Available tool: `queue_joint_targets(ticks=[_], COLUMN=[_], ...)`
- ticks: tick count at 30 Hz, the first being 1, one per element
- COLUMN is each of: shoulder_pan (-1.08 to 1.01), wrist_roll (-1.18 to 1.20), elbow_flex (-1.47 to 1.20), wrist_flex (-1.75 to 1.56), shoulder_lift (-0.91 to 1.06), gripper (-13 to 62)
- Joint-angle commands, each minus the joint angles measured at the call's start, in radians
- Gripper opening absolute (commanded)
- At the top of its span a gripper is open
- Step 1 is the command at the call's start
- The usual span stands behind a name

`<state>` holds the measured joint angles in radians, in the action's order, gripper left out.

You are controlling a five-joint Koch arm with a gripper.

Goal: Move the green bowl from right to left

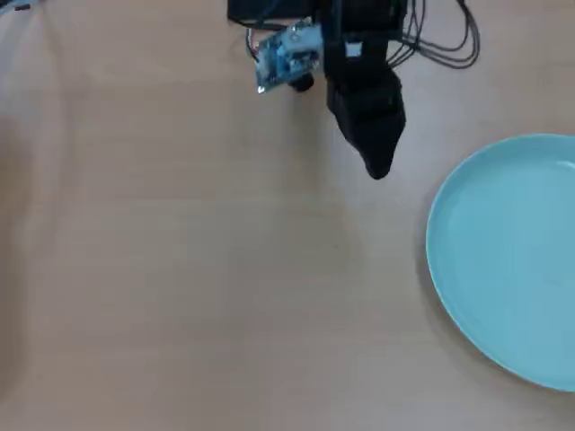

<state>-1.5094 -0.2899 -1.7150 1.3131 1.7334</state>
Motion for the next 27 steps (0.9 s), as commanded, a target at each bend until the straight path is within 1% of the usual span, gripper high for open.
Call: queue_joint_targets(ticks=[1,7,11,14,18,27], shoulder_pan=[-0.009,-0.018,-0.009,0.0,0.02,0.009], wrist_roll=[-0.015,-0.014,0.017,0.084,0.095,0.1], elbow_flex=[-0.026,-0.307,-0.537,-0.706,-0.946,-1.338], wrist_flex=[-0.14,-0.331,-0.479,-0.607,-0.793,-1.316], shoulder_lift=[0.103,0.213,0.33,0.446,0.638,0.64], gripper=[38.4,38.4,38.4,38.4,38.4,38.4])
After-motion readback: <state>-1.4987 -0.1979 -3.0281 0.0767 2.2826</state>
